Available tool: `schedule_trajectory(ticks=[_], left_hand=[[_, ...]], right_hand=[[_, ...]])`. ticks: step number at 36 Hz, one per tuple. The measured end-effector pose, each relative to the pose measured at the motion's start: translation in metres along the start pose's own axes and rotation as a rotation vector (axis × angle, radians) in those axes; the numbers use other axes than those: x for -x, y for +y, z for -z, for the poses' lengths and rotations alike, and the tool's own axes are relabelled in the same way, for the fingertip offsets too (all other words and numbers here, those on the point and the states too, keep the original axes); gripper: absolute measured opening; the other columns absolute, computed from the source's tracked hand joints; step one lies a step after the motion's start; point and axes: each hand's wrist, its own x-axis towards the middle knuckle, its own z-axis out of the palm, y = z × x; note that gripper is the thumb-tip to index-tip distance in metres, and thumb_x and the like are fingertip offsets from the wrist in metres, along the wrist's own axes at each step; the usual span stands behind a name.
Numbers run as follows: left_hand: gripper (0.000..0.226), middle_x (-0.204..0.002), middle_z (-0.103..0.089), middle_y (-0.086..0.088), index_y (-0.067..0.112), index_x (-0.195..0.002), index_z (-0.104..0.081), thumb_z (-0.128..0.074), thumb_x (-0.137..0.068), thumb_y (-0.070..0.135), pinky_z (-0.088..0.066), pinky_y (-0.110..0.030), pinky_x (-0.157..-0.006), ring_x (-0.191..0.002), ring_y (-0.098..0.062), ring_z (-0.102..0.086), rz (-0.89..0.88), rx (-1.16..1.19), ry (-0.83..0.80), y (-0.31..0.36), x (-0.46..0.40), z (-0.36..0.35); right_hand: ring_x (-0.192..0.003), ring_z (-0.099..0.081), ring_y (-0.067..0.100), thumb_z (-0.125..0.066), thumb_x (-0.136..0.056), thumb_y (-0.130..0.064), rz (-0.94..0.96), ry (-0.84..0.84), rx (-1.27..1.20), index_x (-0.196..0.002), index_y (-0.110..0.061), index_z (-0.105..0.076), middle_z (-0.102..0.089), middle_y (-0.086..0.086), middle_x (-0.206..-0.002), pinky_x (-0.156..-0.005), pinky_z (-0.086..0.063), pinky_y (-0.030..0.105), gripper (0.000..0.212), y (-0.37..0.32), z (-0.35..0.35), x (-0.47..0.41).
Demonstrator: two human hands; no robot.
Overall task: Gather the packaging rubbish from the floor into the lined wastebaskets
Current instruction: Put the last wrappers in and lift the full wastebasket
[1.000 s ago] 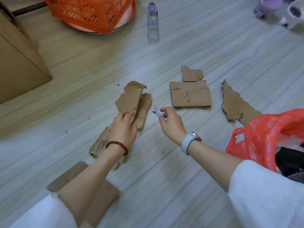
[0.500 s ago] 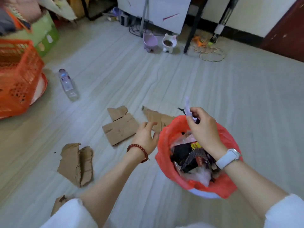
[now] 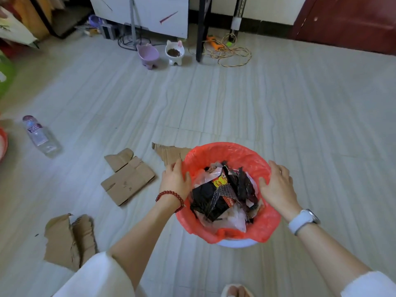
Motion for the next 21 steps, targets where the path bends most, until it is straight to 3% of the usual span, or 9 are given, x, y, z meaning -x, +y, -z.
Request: schedule_trajectory(ticks=[3,6,13,21], left_hand=[[0.04,-0.119,-0.049,-0.015,0.015,-0.132,-0.041,-0.036,-0.093,0.015,-0.048,-0.035,-0.076,-0.092,-0.032,-0.056,-0.02,-0.031,-0.028,0.002,-0.008,0.0],[0.043,-0.113,-0.05,-0.013,0.022,-0.136,-0.04,-0.032,-0.094,0.013,-0.05,-0.035,-0.073,-0.082,-0.03,-0.057,0.015,-0.065,-0.02,0.005,-0.014,0.001],[0.04,-0.108,-0.05,-0.014,0.023,-0.134,-0.041,-0.036,-0.095,0.016,-0.051,-0.04,-0.075,-0.086,-0.032,-0.057,0.136,-0.13,-0.045,0.028,0.008,0.047],[0.043,-0.109,-0.05,-0.013,0.026,-0.133,-0.043,-0.033,-0.095,0.01,-0.048,-0.036,-0.07,-0.084,-0.03,-0.056,0.283,-0.15,-0.019,0.089,0.048,0.162]], right_hand=[[-0.12,-0.038,0.045,-0.042,-0.093,-0.015,-0.025,-0.029,-0.004,-0.145,-0.013,-0.016,-0.03,0.023,-0.136,-0.095,-0.037,0.048,0.059,0.01,-0.013,0.001],[-0.103,-0.049,0.047,-0.038,-0.091,-0.006,-0.024,0.001,0.02,-0.145,-0.011,-0.021,-0.04,0.027,-0.121,-0.081,-0.042,0.045,0.057,0.015,-0.017,-0.003],[-0.095,-0.054,0.044,-0.034,-0.09,-0.006,-0.019,-0.084,0.106,-0.143,-0.021,-0.024,-0.042,0.022,-0.118,-0.072,-0.042,0.041,0.056,-0.006,0.011,0.006],[-0.084,-0.055,0.039,-0.035,-0.087,-0.003,0.058,-0.226,0.112,-0.143,-0.025,-0.021,-0.041,0.018,-0.119,-0.066,-0.04,0.036,0.062,-0.078,0.117,0.035]])
